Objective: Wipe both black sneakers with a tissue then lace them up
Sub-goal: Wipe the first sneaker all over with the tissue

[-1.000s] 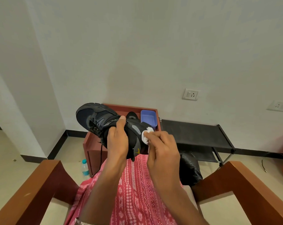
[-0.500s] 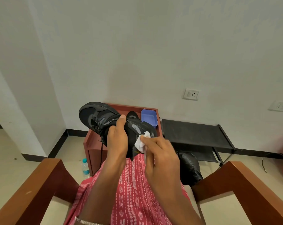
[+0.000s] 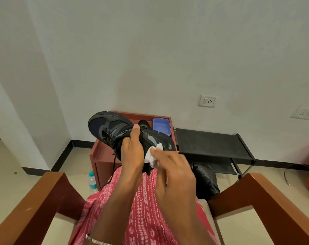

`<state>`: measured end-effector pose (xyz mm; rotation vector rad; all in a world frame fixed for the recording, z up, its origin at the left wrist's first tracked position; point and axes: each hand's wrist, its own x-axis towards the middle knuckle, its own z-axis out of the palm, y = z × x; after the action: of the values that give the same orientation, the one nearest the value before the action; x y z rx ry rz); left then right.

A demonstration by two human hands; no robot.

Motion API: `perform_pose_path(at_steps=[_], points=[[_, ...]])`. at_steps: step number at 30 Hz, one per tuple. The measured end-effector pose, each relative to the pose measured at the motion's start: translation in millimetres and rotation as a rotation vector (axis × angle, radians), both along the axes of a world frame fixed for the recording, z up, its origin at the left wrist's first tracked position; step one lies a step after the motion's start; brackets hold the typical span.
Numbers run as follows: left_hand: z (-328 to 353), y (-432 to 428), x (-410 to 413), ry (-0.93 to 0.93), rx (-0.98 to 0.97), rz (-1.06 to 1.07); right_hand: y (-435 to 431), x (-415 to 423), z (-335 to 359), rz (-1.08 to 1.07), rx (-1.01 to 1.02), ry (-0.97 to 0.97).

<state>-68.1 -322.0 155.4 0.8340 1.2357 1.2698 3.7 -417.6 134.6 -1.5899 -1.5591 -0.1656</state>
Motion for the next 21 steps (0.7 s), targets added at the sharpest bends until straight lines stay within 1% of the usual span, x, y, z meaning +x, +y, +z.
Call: perform_pose_path(at_steps=[5,7,10,16,21], points=[[-1.3,2.2,-1.2,0.054,0.041,0.03,14.5,-6.3,9.0,0.012,0.064,-0.052],[-2.6,0.7,0.3,0.08,0.076,0.028,20.3,-9.7,15.0,0.004,0.066,-0.108],[-2.3,-0.8,0.1,0.072,0.059,0.03,17.5,-12.2,18.2,0.005,0.048,-0.16],[1.0,0.2,-2.4,0.056,0.022,0.052,-2.1,-8.9,8.0,0.004,0.036,-0.15],[-2.9,-2.6,2.7,0.099,0.053,0.029,27.6,1.0,20.8,0.003,0.044,-0.152]])
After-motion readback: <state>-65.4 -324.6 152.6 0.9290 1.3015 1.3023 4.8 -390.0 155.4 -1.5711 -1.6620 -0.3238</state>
